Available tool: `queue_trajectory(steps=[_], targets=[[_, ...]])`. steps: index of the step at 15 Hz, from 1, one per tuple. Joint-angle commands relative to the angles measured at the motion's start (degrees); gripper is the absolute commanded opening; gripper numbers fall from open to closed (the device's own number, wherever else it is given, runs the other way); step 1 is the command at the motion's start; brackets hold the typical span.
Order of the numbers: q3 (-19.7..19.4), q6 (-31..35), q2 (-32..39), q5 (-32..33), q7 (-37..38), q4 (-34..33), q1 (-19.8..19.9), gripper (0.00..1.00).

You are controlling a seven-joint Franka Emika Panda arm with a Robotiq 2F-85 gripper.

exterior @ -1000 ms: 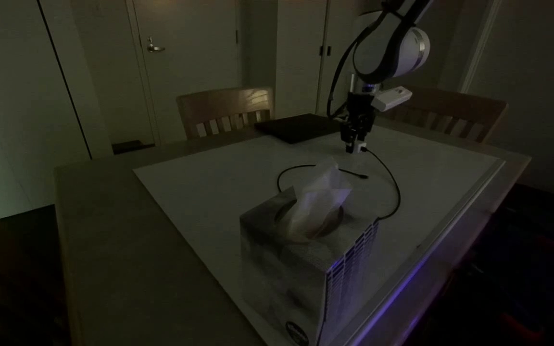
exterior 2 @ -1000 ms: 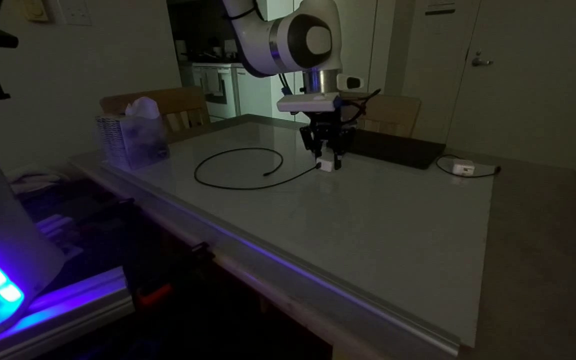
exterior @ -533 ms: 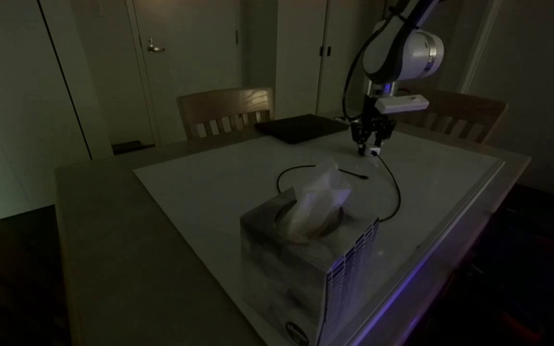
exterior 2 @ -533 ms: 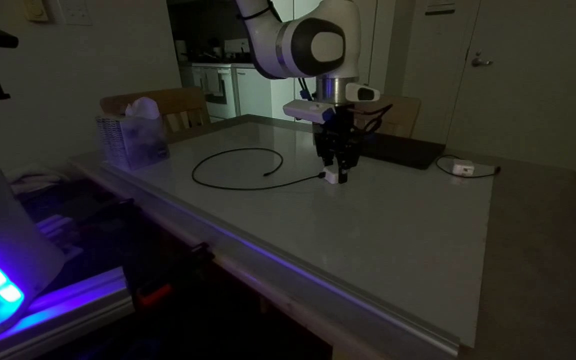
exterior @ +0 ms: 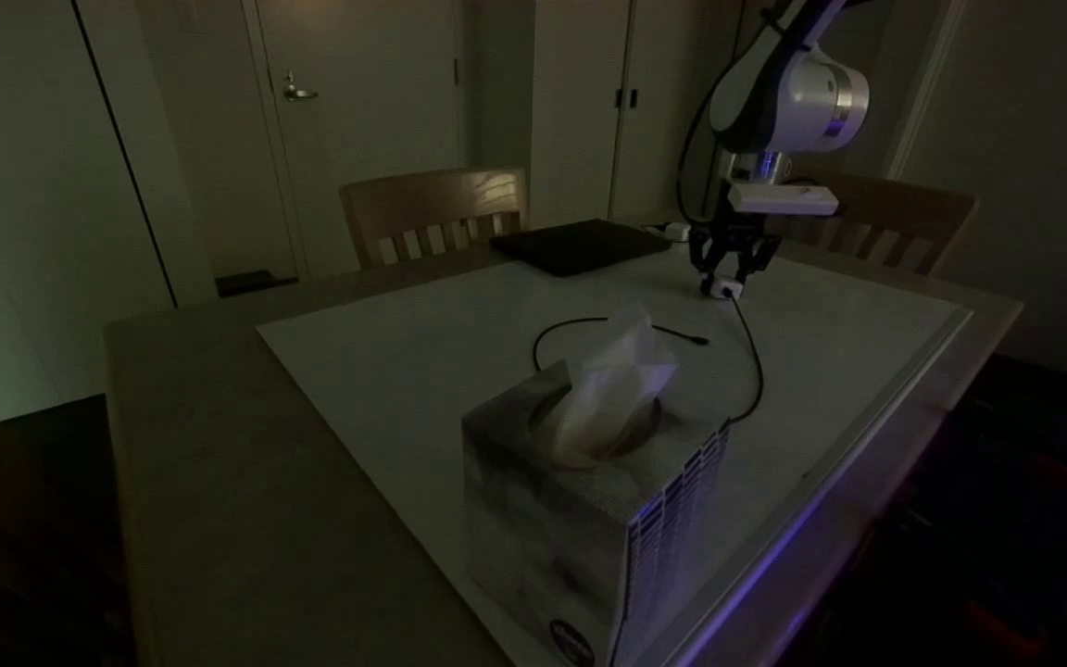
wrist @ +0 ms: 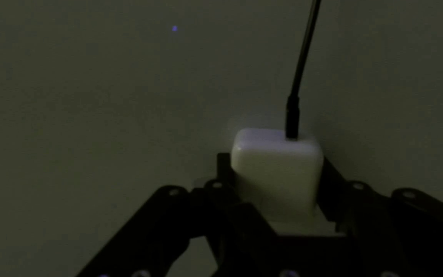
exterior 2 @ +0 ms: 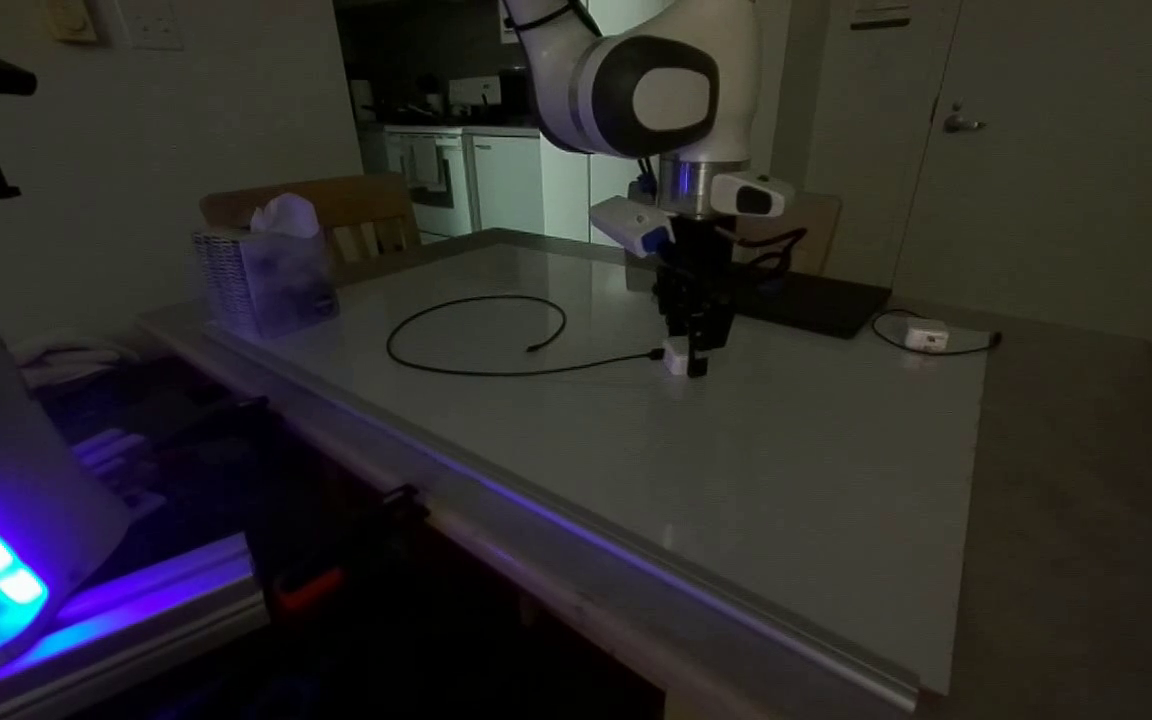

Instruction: Unwind the charging cable

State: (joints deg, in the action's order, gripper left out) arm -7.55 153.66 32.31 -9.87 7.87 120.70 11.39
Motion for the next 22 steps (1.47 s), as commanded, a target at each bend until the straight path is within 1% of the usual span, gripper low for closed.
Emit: queue_trajectory(steps=[1, 2, 4, 6, 9, 14, 18, 22], targets=[[-3.3, -0.3, 1.0, 2.1, 5.2, -0.9, -3.3, 0.27], [-4.6, -0.1, 1.5, 2.6, 7.5, -1.2, -4.1, 0.27], [-8.6, -0.2, 2.5, 4.1, 14.2, -1.7, -6.5, 0.27], [-10.8, -0.4, 3.4, 4.0, 17.8, -1.9, -6.9, 0.27], [-12.5, -0.6, 3.9, 3.4, 20.9, -2.2, -6.5, 0.27], [-16.6, -2.4, 5.6, 3.6, 27.0, -4.0, -6.5, 0.27], [-18.3, -3.7, 6.7, 3.9, 30.8, -5.2, -6.1, 0.27], [-17.2, -4.9, 6.6, 3.5, 31.7, -5.7, -5.2, 0.27]])
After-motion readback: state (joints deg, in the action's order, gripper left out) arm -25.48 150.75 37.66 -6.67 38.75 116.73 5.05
